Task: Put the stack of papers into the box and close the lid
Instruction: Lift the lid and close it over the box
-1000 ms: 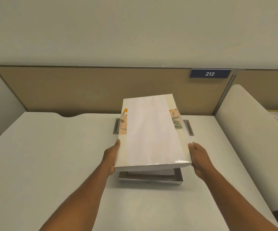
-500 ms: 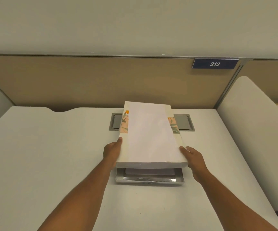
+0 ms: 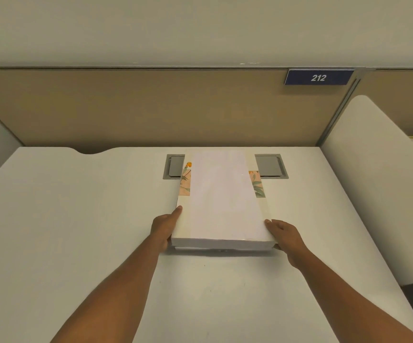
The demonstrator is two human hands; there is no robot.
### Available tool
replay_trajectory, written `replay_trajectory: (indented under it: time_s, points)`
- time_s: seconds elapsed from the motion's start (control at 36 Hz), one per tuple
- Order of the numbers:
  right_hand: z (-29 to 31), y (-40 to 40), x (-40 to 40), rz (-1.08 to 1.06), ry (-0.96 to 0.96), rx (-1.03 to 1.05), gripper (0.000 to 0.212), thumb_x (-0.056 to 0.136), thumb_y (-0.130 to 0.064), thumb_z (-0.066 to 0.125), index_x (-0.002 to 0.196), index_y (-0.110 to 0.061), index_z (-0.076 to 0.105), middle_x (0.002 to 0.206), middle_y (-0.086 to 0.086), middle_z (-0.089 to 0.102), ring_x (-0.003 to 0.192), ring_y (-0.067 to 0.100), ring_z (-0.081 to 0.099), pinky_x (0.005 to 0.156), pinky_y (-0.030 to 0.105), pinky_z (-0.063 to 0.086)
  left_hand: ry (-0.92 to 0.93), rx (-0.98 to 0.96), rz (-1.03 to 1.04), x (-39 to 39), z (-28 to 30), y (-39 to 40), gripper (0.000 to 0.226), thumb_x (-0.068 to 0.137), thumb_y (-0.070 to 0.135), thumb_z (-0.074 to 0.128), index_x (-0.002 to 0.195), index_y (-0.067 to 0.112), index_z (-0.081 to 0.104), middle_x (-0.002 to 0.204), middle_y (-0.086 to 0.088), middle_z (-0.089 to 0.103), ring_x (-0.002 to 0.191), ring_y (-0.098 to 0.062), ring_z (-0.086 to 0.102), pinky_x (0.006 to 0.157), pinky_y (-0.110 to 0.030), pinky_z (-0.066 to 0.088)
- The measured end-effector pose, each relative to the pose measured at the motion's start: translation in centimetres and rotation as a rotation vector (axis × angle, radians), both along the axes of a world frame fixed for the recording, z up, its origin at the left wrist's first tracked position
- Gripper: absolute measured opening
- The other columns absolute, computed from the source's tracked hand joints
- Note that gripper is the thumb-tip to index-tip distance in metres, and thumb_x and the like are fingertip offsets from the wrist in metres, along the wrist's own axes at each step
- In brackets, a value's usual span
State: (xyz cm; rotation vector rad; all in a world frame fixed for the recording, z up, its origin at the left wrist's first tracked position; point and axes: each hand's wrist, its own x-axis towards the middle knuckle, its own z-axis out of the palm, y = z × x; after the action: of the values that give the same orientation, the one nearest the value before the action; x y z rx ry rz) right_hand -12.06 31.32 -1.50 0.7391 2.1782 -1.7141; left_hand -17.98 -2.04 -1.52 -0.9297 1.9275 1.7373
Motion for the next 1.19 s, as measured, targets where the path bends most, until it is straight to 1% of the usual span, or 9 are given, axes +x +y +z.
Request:
replay_trajectory:
  time_s: [0.08,0.25,0.36,0.47,0.72,0.81,1.0,1.08,1.19]
  points:
    - [0.4,-0.2,0.8,-0.001,-0.005,0.049,0.058,0.094,-0.043,0.059,0.11,0.013,0.054,0.087,0.002,0.049,0.082,0.019,0.048,0.073,0.033,0.05,-0.034,0.017,-0.039,1.6,-0.1,-0.6,0.043,0.082,0.056,0.071,0.087,0.013,0.063,0.097,-0.009,0.069,0.088,-0.028,0.062,0.086,-0.04,0.054]
    - [0.5,-0.6,1.8,-0.015,-0.053,0.074,0.055,0.094,-0.047,0.06,0.093,0.008,0.063,0.087,0.009,0.055,0.081,0.023,0.054,0.073,0.035,0.057,-0.081,0.045,-0.066,4.8,0.2,-1.5,0.052,0.075,0.063,0.073,0.085,0.013,0.062,0.079,-0.006,0.058,0.067,-0.019,0.054,0.058,-0.028,0.052]
    - [0.6,-0.9,2.1,-0.042,-0.084,0.109,0.047,0.093,-0.048,0.06,0.081,-0.003,0.061,0.082,0.012,0.059,0.077,0.029,0.06,0.085,0.042,0.057,-0.104,0.112,-0.107,6.2,0.1,-2.2,0.055,0.07,0.063,0.077,0.085,0.013,0.06,0.077,-0.006,0.058,0.063,-0.019,0.054,0.063,-0.03,0.056]
    - [0.9,-1.1,2.0,-0.075,-0.106,0.136,0.049,0.094,-0.048,0.059,0.069,-0.006,0.054,0.07,0.016,0.061,0.067,0.031,0.061,0.075,0.036,0.049,-0.076,0.142,-0.068,6.5,-0.4,-2.1,0.058,0.07,0.06,0.079,0.093,0.009,0.064,0.09,-0.009,0.062,0.076,-0.022,0.063,0.072,-0.03,0.06]
    - [0.6,-1.3,3.8,-0.153,-0.147,0.082,0.042,0.095,-0.036,0.063,0.072,-0.003,0.05,0.074,0.011,0.055,0.095,0.043,0.072,0.097,0.048,0.054,-0.07,0.251,0.087,9.6,-2.8,-1.6,0.057,0.066,0.046,0.088,0.098,0.005,0.064,0.101,-0.01,0.067,0.09,-0.019,0.07,0.085,-0.029,0.058]
    - [1.0,-1.3,3.5,-0.188,-0.153,0.003,0.036,0.095,-0.029,0.064,0.075,-0.002,0.053,0.076,0.01,0.054,0.093,0.042,0.07,0.097,0.049,0.054,-0.061,0.279,0.1,9.2,-2.3,-1.6,0.052,0.07,0.038,0.088,0.099,0.003,0.063,0.103,-0.012,0.065,0.093,-0.021,0.069,0.094,-0.033,0.057]
    - [0.5,-0.5,3.5,-0.284,-0.172,-0.163,0.027,0.094,-0.01,0.066,0.112,0.008,0.058,0.113,0.015,0.05,0.101,0.031,0.057,0.094,0.041,0.056,-0.093,0.273,0.078,9.6,-1.4,-1.0,0.05,0.077,0.017,0.085,0.115,-0.007,0.063,0.106,-0.019,0.064,0.098,-0.028,0.065,0.097,-0.036,0.055]
    - [-0.3,-0.5,4.2,-0.21,-0.174,-0.053,0.006,0.095,-0.006,0.061,0.098,-0.001,0.06,0.103,0.013,0.052,0.089,0.024,0.055,0.091,0.043,0.057,-0.106,0.191,0.047,10.3,-1.6,-0.2,0.048,0.08,0.019,0.083,0.115,-0.007,0.062,0.1,-0.019,0.063,0.083,-0.024,0.065,0.088,-0.033,0.058]
    - [-1.2,-1.0,5.3,-0.175,-0.154,0.11,0.017,0.095,-0.017,0.061,0.081,-0.009,0.065,0.093,0.014,0.057,0.079,0.029,0.056,0.065,0.036,0.054,-0.024,-0.014,0.011,10.6,-2.1,0.3,0.054,0.082,0.028,0.08,0.122,-0.002,0.062,0.102,-0.013,0.064,0.078,-0.023,0.061,0.088,-0.036,0.058]
